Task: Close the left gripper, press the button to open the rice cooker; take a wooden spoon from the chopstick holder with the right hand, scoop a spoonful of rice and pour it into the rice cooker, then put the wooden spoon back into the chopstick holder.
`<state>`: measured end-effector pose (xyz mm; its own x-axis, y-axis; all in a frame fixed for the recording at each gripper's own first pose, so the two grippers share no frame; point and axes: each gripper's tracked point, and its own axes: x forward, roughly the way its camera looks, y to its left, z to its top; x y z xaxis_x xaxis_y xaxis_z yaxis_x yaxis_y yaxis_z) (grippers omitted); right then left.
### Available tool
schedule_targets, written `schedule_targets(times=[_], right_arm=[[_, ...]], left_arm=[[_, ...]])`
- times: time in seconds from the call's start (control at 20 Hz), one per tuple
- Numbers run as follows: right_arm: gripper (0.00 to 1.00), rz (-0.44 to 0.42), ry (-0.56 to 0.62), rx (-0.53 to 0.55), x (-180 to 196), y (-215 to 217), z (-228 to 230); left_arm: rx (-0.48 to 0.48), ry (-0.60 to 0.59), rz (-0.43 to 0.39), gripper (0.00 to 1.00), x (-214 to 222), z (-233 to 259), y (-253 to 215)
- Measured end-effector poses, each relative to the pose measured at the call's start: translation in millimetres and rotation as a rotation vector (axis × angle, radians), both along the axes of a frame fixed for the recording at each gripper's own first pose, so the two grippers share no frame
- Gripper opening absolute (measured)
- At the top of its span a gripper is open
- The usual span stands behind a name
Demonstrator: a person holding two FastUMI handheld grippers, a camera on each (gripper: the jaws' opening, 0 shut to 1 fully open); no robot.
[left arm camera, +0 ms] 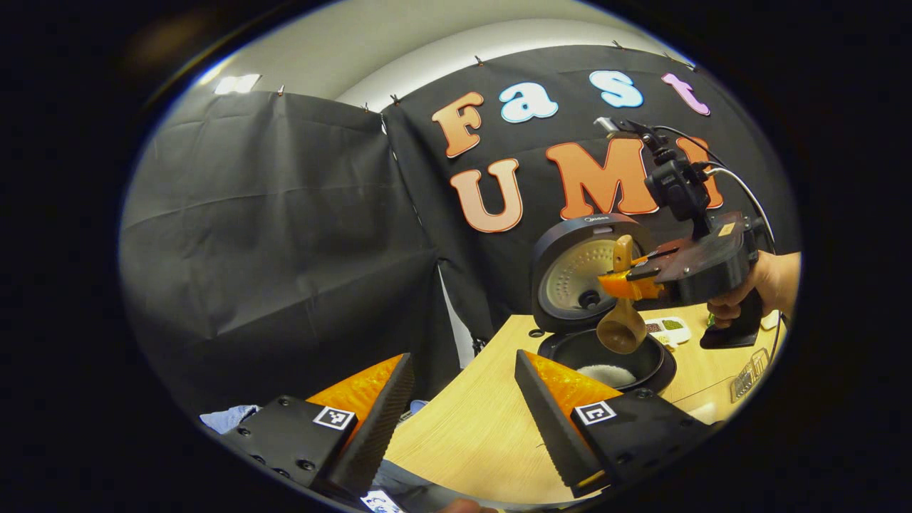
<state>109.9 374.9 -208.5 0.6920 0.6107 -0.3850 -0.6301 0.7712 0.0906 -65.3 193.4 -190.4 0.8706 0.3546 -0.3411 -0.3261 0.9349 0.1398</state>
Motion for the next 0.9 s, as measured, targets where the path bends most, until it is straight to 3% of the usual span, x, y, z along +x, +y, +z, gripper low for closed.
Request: schedule_targets(times=[0.35,0.6,0.9], right_arm=[[0.12,-0.158,0.221,0.245,5,-68,11],[0.11,-0.295,0.384,0.408,-13,-133,-3],[0.12,-0.461,0.465,0.476,-33,-216,-22]], left_arm=[[-0.005,-0.001,-0.02,0.88,3,2,-13],[-0.024,0.001,-0.056,0.88,10,3,-34],[-0.05,0.002,-0.123,0.88,24,6,-68]])
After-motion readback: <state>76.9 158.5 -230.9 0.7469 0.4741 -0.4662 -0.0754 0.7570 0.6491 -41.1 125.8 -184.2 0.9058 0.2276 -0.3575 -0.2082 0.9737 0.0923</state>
